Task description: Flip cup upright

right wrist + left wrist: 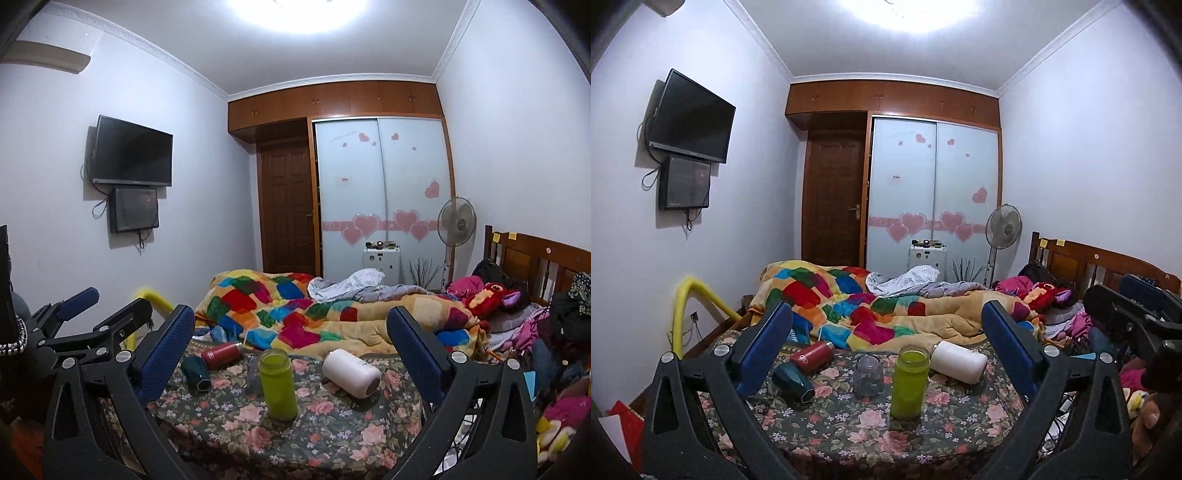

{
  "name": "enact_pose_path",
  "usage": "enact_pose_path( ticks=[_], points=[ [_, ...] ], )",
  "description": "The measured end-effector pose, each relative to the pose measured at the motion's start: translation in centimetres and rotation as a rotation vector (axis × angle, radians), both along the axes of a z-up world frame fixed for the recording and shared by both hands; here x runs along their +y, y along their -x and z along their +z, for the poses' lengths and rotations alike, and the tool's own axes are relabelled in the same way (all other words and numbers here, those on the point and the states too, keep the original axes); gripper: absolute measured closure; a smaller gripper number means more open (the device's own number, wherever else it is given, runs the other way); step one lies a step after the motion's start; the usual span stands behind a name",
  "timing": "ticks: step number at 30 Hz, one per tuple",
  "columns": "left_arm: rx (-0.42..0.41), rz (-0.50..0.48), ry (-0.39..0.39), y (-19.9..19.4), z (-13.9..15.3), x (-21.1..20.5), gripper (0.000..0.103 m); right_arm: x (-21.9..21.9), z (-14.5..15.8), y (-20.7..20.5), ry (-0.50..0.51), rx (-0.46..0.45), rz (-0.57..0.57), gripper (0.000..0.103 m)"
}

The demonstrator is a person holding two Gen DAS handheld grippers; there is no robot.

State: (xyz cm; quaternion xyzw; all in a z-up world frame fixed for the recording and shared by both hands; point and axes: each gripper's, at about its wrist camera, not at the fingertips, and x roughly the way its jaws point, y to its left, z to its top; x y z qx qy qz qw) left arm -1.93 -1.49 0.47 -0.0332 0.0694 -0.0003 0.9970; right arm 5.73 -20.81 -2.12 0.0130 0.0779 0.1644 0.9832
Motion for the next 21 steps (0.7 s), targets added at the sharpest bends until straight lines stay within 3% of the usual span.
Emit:
enact_pose_path(
  ticks=[21],
  points=[
    [0.004, 0.009, -0.006, -0.39, -0.33, 0.24, 0.000, 0.43, -0.30, 0.14, 0.013, 0.041, 0.014, 0.000]
  ],
)
